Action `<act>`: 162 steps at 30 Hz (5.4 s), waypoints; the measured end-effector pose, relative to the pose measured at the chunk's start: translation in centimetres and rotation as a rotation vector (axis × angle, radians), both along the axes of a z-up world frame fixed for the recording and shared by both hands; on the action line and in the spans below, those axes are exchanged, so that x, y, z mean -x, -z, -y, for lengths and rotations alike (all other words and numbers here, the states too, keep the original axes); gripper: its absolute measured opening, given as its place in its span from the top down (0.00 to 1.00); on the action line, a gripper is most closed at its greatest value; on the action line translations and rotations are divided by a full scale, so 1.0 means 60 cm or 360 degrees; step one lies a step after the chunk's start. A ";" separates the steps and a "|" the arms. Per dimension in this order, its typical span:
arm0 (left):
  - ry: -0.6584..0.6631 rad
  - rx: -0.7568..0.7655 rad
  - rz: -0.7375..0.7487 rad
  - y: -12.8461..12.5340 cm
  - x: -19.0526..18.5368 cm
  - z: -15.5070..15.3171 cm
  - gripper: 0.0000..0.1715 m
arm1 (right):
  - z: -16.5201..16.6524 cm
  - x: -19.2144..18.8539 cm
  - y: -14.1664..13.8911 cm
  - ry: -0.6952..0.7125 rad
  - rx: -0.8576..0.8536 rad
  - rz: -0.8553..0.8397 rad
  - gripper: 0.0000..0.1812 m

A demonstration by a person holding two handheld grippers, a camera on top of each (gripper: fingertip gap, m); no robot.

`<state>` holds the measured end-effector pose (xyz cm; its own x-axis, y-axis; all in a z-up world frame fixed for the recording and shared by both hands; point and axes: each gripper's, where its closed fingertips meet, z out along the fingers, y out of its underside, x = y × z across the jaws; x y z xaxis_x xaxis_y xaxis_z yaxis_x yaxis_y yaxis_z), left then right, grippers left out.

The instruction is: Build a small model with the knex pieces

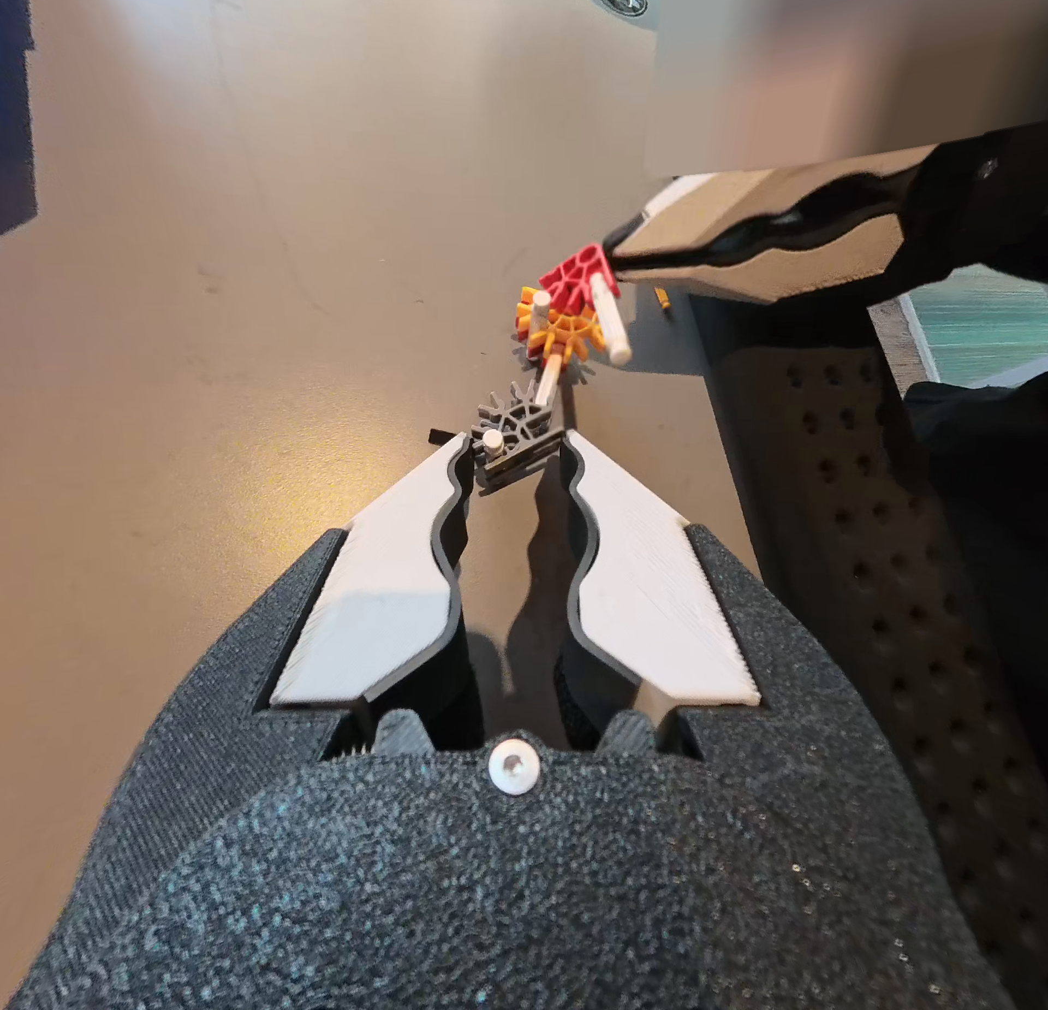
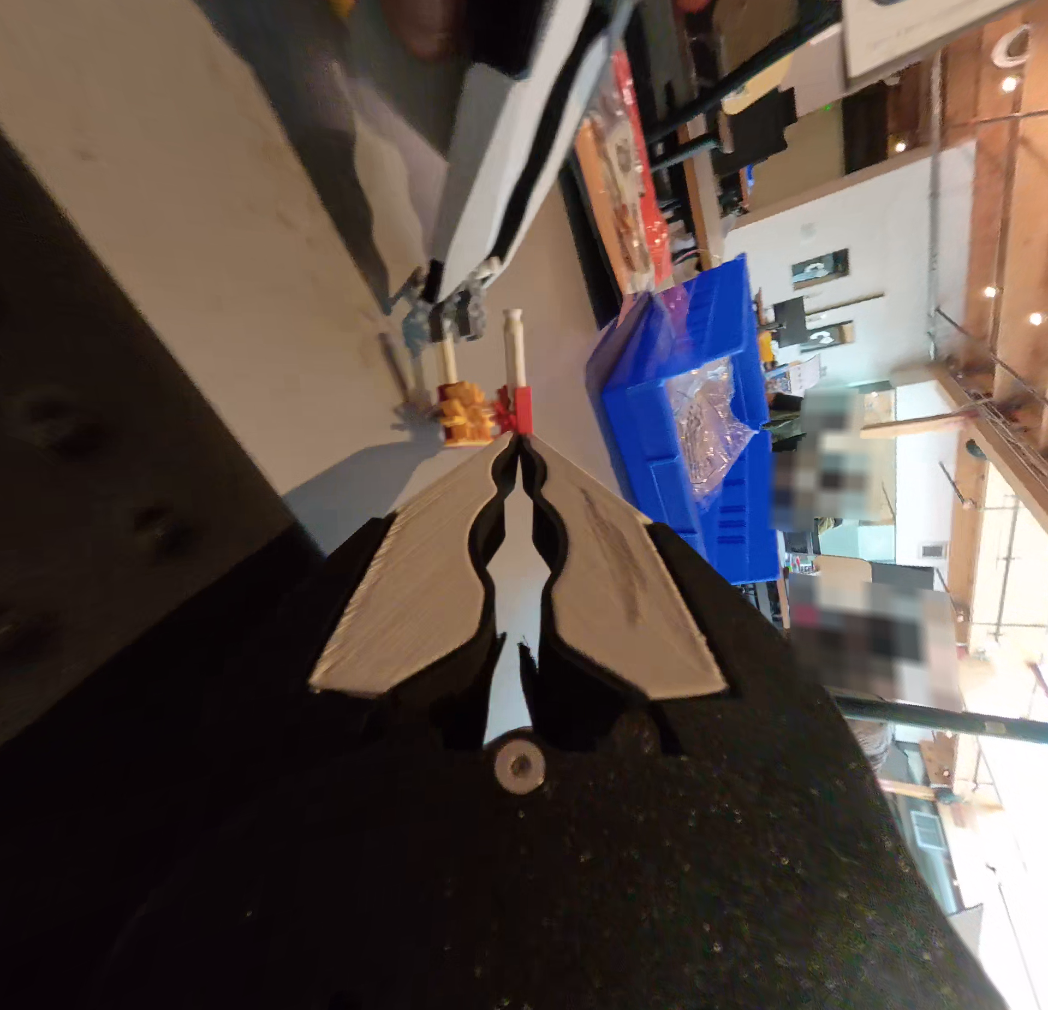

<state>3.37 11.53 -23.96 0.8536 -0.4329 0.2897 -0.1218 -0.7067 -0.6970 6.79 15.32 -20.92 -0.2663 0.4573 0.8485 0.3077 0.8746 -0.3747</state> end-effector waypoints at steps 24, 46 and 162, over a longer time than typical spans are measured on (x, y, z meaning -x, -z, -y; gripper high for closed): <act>0.0018 0.0020 -0.0056 0.005 -0.004 0.001 0.84 | 0.017 0.003 0.032 0.0222 0.1036 0.0431 0.87; 0.0045 0.0029 -0.0046 0.008 -0.013 0.001 0.84 | 0.003 0.001 0.033 0.0268 0.0645 0.0312 0.92; -0.0018 0.0251 0.0334 0.002 -0.014 0.014 0.85 | 0.025 0.018 0.018 -0.0277 0.0965 0.0648 0.85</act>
